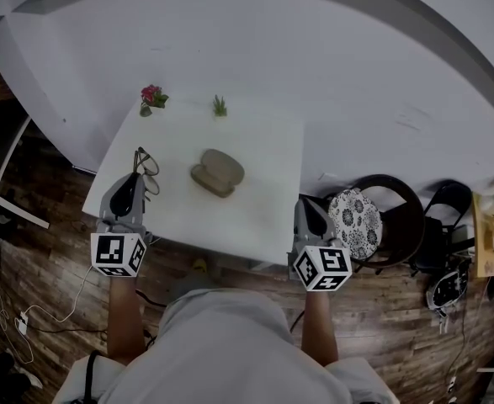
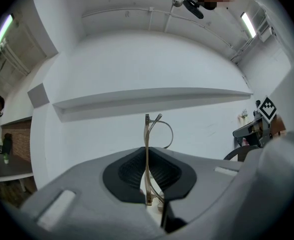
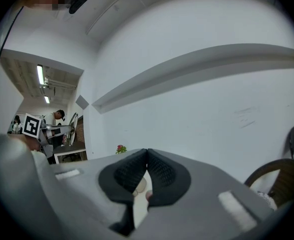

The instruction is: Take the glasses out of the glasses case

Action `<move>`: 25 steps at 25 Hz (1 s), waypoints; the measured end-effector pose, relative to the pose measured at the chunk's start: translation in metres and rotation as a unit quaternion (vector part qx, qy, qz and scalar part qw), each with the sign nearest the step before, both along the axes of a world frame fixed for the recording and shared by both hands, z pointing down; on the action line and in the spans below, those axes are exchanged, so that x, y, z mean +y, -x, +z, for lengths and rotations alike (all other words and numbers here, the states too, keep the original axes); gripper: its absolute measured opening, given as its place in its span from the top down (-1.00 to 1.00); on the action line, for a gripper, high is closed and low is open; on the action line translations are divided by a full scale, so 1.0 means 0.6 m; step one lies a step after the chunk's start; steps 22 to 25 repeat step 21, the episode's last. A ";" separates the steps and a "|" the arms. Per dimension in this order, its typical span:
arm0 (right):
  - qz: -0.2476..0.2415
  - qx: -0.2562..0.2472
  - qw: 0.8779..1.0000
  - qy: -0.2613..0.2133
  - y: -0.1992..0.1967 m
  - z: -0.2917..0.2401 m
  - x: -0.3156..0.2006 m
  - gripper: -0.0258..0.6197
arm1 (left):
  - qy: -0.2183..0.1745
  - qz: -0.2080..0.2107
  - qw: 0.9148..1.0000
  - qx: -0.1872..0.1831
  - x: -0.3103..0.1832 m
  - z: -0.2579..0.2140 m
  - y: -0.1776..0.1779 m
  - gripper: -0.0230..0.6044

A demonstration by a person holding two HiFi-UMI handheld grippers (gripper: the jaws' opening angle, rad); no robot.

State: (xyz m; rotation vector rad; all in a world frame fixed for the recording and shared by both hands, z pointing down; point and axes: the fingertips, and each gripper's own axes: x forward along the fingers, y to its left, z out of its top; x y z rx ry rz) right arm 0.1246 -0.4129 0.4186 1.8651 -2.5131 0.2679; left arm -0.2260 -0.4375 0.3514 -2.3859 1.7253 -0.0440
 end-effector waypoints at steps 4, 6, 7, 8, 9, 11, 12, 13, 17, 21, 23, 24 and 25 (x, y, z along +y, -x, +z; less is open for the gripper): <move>-0.003 0.002 1.000 0.001 0.002 -0.001 0.001 0.91 | -0.002 -0.001 1.000 -0.001 0.001 -0.003 0.000 0.85; -0.005 0.003 1.000 0.003 0.002 0.001 0.000 0.92 | -0.003 0.000 1.000 0.000 0.002 -0.004 -0.001 0.85; -0.005 0.003 1.000 0.004 0.002 0.001 0.000 0.92 | -0.003 0.000 1.000 -0.001 0.002 -0.004 -0.002 0.85; -0.004 0.003 1.000 0.003 0.002 0.001 0.000 0.92 | -0.003 0.001 1.000 -0.001 0.002 -0.004 -0.002 0.85; -0.004 0.003 1.000 0.003 0.001 0.000 -0.001 0.91 | -0.003 0.001 1.000 -0.001 0.002 -0.004 -0.002 0.85; -0.003 0.003 1.000 0.001 -0.001 -0.002 -0.001 0.91 | -0.002 0.002 1.000 0.000 0.002 -0.004 -0.003 0.85; -0.003 0.003 1.000 0.000 -0.001 -0.003 -0.001 0.91 | -0.003 0.003 1.000 0.000 0.002 -0.004 -0.003 0.85; -0.003 0.003 1.000 0.000 -0.002 -0.004 -0.001 0.91 | -0.003 0.002 1.000 0.001 0.002 -0.005 -0.003 0.85; -0.002 0.004 1.000 -0.004 -0.004 -0.007 0.000 0.91 | -0.005 0.000 1.000 0.000 0.001 -0.007 -0.004 0.85; 0.002 0.003 1.000 -0.005 -0.010 -0.007 0.001 0.91 | -0.006 0.001 1.000 0.000 -0.003 -0.009 -0.008 0.85; 0.002 0.003 1.000 -0.005 -0.010 -0.007 0.001 0.91 | -0.006 0.001 1.000 0.000 -0.003 -0.009 -0.008 0.85; 0.002 0.003 1.000 -0.005 -0.010 -0.007 0.001 0.91 | -0.006 0.001 1.000 0.000 -0.003 -0.009 -0.008 0.85; 0.002 0.003 1.000 -0.005 -0.010 -0.007 0.001 0.91 | -0.006 0.001 1.000 0.000 -0.003 -0.009 -0.008 0.85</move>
